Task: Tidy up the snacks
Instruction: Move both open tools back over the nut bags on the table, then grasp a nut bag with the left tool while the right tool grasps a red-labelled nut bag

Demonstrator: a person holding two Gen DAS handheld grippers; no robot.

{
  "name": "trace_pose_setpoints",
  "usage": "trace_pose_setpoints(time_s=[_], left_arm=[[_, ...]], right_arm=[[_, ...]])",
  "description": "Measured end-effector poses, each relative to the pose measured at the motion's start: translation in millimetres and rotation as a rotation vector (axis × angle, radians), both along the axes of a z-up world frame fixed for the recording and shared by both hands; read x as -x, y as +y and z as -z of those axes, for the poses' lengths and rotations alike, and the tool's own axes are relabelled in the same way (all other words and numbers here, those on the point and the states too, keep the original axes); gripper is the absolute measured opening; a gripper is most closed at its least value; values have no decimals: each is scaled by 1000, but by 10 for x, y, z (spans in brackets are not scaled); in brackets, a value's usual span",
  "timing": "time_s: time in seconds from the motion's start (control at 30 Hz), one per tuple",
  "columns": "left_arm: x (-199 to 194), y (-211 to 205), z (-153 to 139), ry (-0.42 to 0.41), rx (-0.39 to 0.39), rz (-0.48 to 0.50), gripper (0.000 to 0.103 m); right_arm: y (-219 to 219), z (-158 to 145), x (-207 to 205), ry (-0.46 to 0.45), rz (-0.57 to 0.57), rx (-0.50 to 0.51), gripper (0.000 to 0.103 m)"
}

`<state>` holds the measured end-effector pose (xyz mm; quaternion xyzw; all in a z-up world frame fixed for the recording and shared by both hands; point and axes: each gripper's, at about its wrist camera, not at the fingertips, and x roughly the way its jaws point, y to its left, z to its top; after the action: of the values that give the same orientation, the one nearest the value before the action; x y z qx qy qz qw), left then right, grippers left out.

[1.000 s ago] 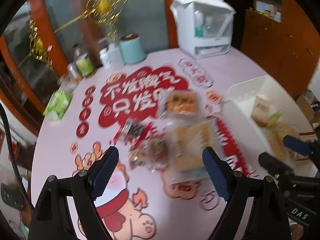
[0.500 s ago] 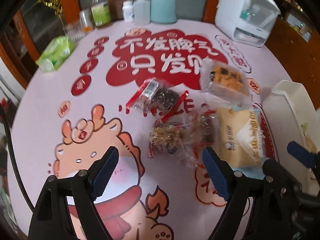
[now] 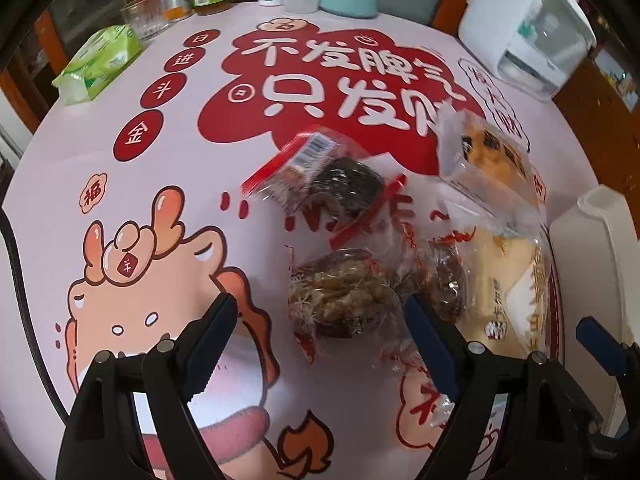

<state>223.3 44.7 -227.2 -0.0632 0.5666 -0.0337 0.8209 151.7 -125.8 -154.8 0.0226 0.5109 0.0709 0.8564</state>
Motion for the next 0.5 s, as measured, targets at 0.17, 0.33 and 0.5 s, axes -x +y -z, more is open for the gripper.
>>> trace_pose_setpoints(time_s=[0.17, 0.33, 0.5], left_arm=[[-42, 169, 80, 8, 1, -31, 85], [-110, 288, 137, -4, 47, -24, 80], [-160, 212, 146, -26, 21, 76, 78]], right_arm=[[106, -11, -102, -17, -27, -9, 71], [237, 39, -244, -19, -62, -21, 71], [384, 156, -394, 4, -111, 5, 71]])
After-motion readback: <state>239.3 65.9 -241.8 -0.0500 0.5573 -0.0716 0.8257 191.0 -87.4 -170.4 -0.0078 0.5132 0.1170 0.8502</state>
